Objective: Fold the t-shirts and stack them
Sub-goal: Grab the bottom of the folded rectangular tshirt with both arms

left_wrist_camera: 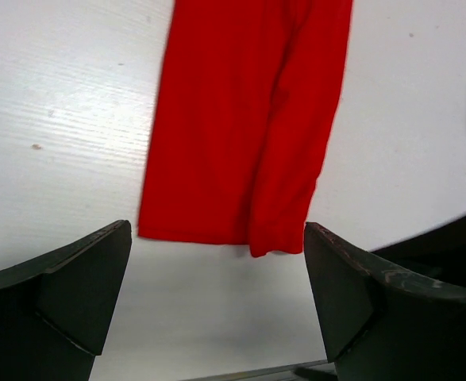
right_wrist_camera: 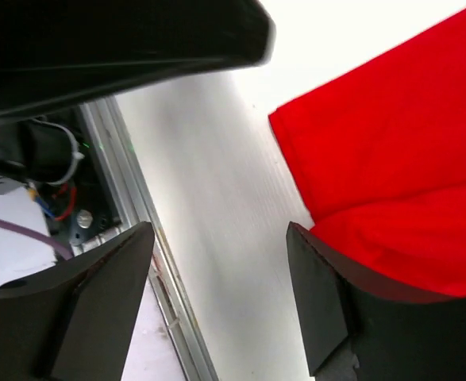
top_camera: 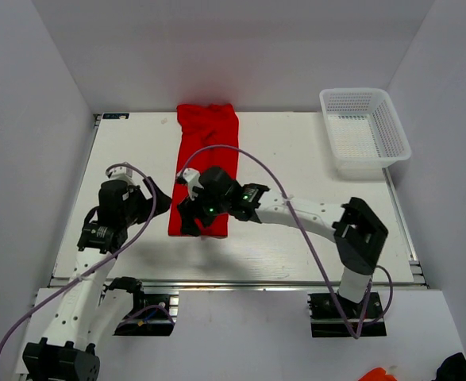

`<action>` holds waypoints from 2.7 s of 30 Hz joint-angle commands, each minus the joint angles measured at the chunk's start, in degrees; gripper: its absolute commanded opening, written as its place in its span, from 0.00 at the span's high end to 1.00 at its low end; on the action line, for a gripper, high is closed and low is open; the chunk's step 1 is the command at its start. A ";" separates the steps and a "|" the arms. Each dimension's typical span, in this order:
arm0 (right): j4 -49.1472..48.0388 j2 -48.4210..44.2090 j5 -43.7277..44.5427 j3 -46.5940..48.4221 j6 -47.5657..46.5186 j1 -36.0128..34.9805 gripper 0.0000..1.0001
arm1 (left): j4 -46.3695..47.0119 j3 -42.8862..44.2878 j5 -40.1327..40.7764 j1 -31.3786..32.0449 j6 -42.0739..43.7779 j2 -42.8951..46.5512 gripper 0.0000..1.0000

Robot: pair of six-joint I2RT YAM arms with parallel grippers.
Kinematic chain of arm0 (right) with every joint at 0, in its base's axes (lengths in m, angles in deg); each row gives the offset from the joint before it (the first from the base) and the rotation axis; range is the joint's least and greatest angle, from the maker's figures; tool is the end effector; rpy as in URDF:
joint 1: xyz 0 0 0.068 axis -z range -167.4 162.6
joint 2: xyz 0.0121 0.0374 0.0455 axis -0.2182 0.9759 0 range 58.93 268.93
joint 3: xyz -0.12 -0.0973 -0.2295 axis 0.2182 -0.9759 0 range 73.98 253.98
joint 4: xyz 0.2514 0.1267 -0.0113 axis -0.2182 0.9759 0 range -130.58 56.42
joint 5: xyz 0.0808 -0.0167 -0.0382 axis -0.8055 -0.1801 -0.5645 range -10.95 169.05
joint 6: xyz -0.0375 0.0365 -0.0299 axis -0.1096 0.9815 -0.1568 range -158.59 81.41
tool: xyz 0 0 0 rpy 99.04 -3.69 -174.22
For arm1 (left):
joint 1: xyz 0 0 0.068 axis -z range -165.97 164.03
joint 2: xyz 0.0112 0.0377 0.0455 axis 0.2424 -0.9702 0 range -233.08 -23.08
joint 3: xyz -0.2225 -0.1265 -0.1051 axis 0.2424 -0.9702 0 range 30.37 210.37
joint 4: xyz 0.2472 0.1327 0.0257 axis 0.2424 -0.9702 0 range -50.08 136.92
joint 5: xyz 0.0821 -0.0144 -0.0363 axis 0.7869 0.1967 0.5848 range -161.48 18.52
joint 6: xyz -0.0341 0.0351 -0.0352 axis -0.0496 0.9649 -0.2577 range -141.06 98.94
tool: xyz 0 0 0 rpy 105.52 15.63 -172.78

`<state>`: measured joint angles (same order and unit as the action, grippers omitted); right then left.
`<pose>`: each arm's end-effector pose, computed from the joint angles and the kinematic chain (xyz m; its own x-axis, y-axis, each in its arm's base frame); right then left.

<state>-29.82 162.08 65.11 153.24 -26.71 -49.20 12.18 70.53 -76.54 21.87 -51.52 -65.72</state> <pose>0.2011 0.3977 0.2546 -0.4584 -0.4318 -0.7768 -0.8733 0.3811 0.3035 0.1838 -0.0293 0.2718 -0.6206 -0.4243 -0.6594 -0.1266 0.8841 -0.4498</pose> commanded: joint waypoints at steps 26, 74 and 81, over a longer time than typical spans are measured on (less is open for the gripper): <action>-7.68 -1.38 -4.77 -19.50 18.17 13.64 0.42 | 22.87 -8.87 -22.46 10.43 6.20 -24.59 0.15; -4.26 -8.68 -1.62 -31.46 17.74 15.13 1.00 | 22.96 -9.74 -19.88 15.54 7.43 -30.05 0.96; 0.73 -9.72 1.18 -29.35 17.04 15.13 0.87 | 14.55 -9.93 -18.24 17.74 5.15 -27.17 0.56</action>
<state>-33.77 153.45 64.79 121.90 -8.03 -34.22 31.74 60.17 -94.92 38.96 -45.14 -96.93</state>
